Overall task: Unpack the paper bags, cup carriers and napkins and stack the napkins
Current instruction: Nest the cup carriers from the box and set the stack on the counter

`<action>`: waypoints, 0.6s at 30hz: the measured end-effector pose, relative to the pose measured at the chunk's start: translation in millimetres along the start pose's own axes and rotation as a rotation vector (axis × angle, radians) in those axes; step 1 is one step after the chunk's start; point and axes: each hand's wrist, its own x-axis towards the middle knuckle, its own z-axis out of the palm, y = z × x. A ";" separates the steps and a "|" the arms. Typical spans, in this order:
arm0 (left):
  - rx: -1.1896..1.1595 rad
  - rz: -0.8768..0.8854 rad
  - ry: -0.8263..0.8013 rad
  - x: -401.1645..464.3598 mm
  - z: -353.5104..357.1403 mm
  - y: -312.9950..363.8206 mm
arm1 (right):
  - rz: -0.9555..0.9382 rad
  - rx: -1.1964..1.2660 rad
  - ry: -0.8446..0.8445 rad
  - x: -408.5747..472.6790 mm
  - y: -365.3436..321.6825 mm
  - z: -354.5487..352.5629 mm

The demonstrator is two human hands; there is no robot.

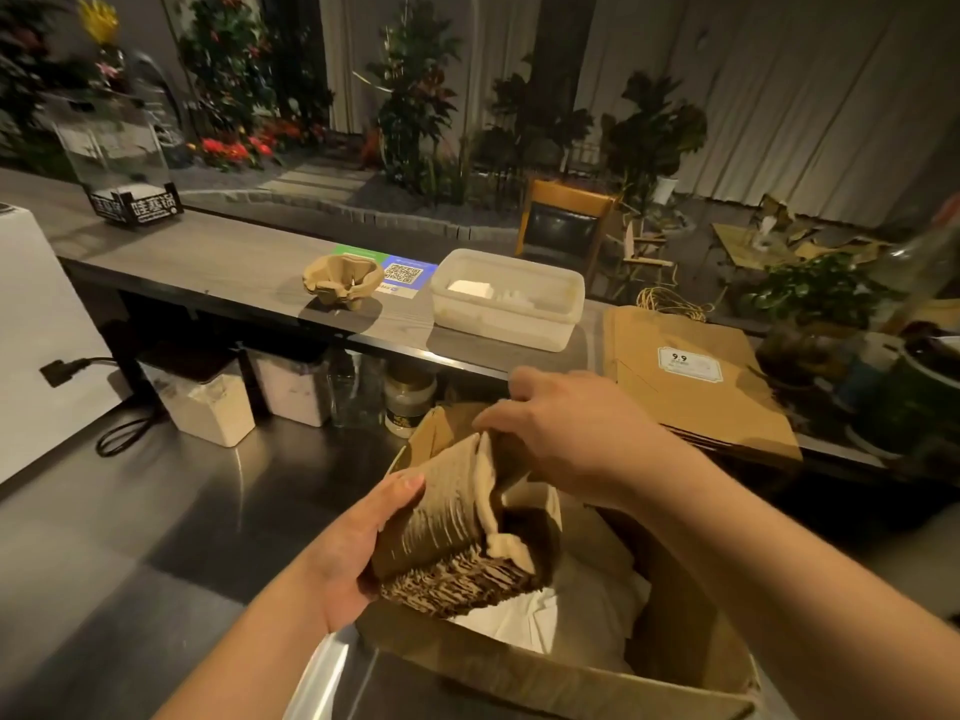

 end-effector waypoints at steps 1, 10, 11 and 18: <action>-0.005 -0.007 0.017 -0.7 1.4 -2.1 | 0.016 0.035 -0.003 -0.2 -2.0 4.5; -0.087 0.076 0.040 -8.6 -6.1 -4.2 | 0.611 1.024 0.319 -18.4 24.8 -5.4; -0.070 0.078 0.051 -8.8 -6.3 -3.9 | 0.697 1.147 0.354 -19.4 25.6 -8.8; -0.008 0.085 0.099 -11.7 4.1 0.6 | 0.655 1.594 0.298 -35.5 23.7 -9.9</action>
